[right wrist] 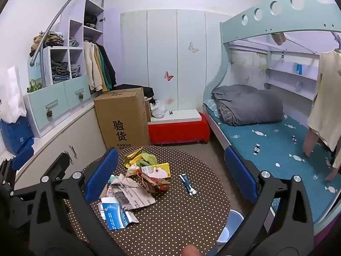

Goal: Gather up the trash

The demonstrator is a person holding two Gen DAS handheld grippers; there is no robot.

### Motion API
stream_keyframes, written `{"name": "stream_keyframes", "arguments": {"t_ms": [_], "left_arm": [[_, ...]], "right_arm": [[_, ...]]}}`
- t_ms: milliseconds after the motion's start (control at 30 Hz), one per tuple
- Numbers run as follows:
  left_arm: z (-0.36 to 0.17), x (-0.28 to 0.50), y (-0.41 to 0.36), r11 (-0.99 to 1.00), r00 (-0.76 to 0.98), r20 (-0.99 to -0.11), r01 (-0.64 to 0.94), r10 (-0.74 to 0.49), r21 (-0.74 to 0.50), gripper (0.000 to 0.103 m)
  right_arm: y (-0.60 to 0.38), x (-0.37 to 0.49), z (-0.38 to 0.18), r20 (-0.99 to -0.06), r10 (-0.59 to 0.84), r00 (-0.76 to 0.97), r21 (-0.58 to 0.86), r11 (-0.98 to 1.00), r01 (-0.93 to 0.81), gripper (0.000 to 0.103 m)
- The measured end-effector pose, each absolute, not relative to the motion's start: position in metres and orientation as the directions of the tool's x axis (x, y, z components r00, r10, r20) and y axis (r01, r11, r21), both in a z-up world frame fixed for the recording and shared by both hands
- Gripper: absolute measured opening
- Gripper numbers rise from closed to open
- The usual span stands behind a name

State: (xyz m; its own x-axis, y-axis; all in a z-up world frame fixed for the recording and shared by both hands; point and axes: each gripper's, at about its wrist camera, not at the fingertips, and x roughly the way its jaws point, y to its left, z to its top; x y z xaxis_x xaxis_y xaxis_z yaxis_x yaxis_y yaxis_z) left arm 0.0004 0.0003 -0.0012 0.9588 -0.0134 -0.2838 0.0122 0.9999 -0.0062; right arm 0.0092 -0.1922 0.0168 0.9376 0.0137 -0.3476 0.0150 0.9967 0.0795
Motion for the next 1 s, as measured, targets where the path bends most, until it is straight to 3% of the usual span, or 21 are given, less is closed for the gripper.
{"name": "stream_keyframes", "arguments": {"t_ms": [333,600,1000], "left_arm": [[-0.005,0.005,-0.003,1.0,0.954,-0.301,0.013,-0.015,-0.007,0.099],[-0.002,-0.002,0.0,0.999,0.974,-0.225,-0.017,0.008,-0.037,0.099],[-0.003,0.002,-0.001,1.0,0.957,-0.29,0.02,-0.023,-0.015,0.099]], "right_arm": [[-0.205,0.005,0.012,-0.327,0.035,0.944,0.118,0.993,0.003,0.098],[-0.21,0.002,0.011,-0.3,0.027,0.954,0.131,0.991,0.013,0.098],[-0.203,0.009,0.008,-0.347,0.014,0.938,0.096,0.995,0.021,0.098]]}}
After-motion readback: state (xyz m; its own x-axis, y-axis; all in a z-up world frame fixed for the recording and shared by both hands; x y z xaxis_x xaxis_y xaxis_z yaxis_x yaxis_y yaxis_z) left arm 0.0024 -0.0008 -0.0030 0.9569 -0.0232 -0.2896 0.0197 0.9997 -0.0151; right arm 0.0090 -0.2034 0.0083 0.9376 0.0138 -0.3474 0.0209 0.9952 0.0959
